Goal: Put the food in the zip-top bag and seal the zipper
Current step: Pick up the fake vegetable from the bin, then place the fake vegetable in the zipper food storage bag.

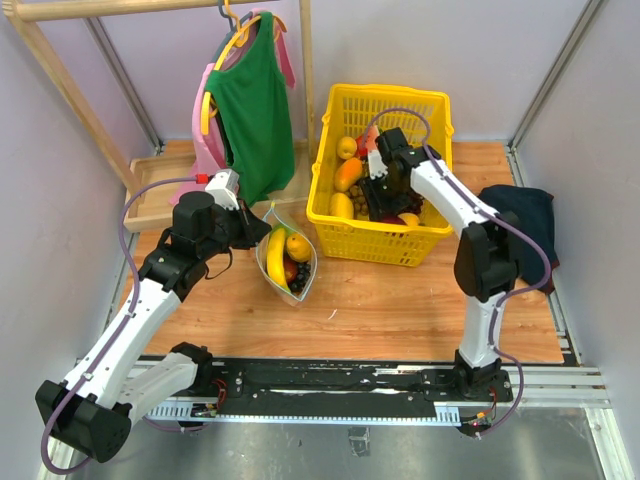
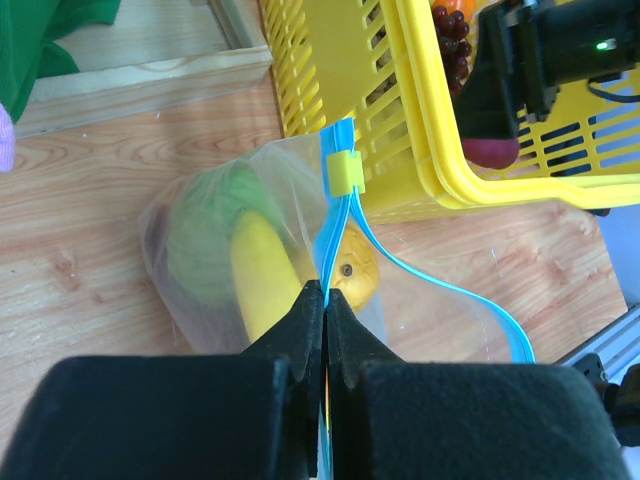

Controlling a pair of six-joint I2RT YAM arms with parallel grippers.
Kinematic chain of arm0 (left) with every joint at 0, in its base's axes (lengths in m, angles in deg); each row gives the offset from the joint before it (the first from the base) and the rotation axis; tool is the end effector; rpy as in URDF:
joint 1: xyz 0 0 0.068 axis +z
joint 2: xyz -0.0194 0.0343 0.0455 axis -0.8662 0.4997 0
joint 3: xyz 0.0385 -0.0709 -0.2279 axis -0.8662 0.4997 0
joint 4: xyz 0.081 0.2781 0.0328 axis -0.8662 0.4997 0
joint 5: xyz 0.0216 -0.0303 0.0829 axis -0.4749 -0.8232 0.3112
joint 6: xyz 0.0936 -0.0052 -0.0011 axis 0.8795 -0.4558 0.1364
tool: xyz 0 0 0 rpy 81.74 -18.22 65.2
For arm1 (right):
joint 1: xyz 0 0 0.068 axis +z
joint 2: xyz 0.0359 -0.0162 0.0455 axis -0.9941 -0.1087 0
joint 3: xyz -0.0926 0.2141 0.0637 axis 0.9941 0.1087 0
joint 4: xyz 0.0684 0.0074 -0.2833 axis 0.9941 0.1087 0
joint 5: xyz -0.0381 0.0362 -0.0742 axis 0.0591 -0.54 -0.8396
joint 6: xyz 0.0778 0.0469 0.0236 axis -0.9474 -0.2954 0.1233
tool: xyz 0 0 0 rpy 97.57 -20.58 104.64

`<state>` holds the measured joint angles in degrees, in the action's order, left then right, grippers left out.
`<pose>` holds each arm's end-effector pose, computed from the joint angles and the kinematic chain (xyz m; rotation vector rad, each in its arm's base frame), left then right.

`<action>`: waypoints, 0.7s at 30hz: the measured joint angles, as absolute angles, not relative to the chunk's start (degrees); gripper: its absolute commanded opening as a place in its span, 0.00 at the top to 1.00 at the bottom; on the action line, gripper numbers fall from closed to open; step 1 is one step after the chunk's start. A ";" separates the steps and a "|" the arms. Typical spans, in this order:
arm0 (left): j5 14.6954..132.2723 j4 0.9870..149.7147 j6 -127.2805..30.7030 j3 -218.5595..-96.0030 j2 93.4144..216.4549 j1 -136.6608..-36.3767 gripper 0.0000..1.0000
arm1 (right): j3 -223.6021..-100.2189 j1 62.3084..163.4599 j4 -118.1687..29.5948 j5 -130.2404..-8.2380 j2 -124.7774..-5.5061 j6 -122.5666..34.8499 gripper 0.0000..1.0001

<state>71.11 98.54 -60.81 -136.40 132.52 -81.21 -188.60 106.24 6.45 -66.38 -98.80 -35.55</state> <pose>0.2777 -0.1243 0.2895 0.0737 2.0268 -0.6918 0.4283 0.1939 0.1821 -0.6177 2.6310 0.3588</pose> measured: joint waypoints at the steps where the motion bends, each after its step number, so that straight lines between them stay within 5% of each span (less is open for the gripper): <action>1: 71.09 98.56 -60.83 -136.40 132.52 -81.21 0.99 | -187.88 106.24 5.75 -66.36 -97.51 -36.20 0.74; 21: 71.09 98.54 -61.20 -136.40 132.52 -81.21 0.99 | -172.19 113.10 -18.32 -75.58 -66.17 -52.40 0.74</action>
<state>71.09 98.54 -61.20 -136.40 132.52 -81.21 -172.19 113.10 -18.32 -75.58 -66.17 -52.40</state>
